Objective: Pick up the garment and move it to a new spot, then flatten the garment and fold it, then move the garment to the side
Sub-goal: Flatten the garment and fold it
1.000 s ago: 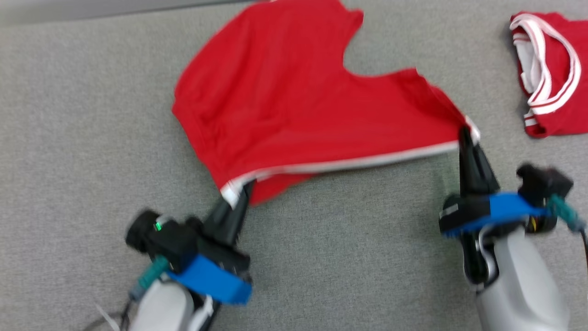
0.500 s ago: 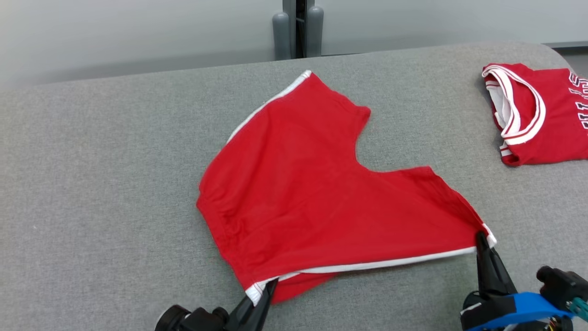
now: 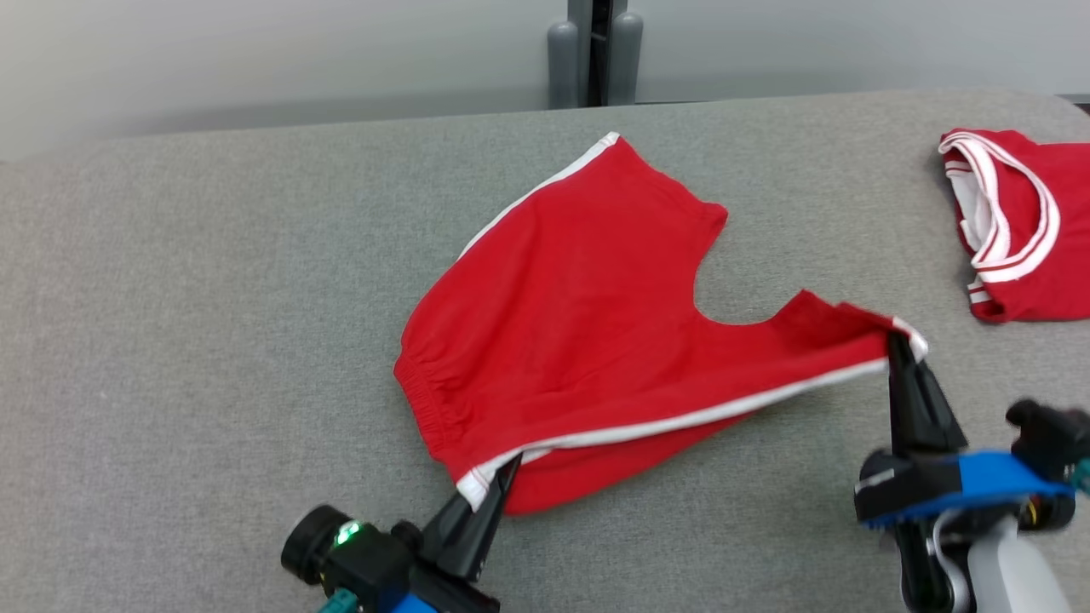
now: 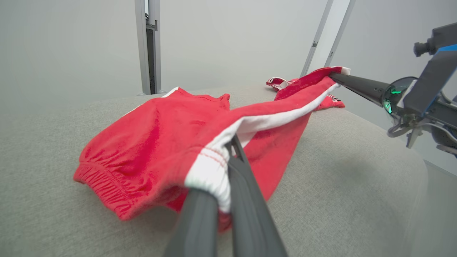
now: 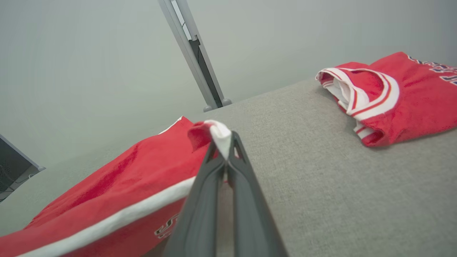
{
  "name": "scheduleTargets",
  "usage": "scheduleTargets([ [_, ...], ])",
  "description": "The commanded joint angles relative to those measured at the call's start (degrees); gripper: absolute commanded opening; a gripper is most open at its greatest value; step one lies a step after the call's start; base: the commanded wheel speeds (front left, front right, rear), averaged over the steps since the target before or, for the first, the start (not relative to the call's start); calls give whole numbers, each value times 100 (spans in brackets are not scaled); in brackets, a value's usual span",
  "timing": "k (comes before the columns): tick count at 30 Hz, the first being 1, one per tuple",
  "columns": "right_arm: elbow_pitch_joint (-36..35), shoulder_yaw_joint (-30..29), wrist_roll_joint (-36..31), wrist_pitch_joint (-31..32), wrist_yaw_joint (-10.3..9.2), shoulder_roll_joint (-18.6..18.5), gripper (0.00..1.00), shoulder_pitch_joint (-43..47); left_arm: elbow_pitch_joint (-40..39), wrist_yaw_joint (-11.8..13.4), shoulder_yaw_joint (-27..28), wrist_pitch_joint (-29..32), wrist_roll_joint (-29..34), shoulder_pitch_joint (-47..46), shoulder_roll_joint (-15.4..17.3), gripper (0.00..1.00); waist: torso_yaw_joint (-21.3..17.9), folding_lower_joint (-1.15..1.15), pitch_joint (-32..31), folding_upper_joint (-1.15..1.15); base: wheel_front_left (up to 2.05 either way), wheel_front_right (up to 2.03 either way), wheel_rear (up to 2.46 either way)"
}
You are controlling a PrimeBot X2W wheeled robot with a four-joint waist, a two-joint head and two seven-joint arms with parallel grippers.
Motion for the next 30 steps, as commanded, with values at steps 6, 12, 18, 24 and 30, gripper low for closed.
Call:
scheduleTargets([
  [6,214,64,-200,180,-3,-154,0,-1024,-66,6,89,-17,22,-579,44,0,222,0,311,0,0,0,0],
  [12,798,122,-375,255,-3,-234,0,-2142,32,6,181,-16,-17,-1170,31,0,396,0,729,0,0,0,0],
  [18,1604,245,-675,233,-3,-310,0,-3330,178,6,341,-17,-24,-1674,-42,0,595,0,1176,0,0,0,0],
  [24,2426,417,-1052,126,-3,-286,0,-4380,305,6,518,-16,-31,-2113,-173,0,772,0,1601,0,0,0,0],
  [30,3398,369,-1309,-26,-3,-277,0,-5225,473,6,568,-16,-33,-2456,-268,0,935,0,1873,0,0,0,0],
])
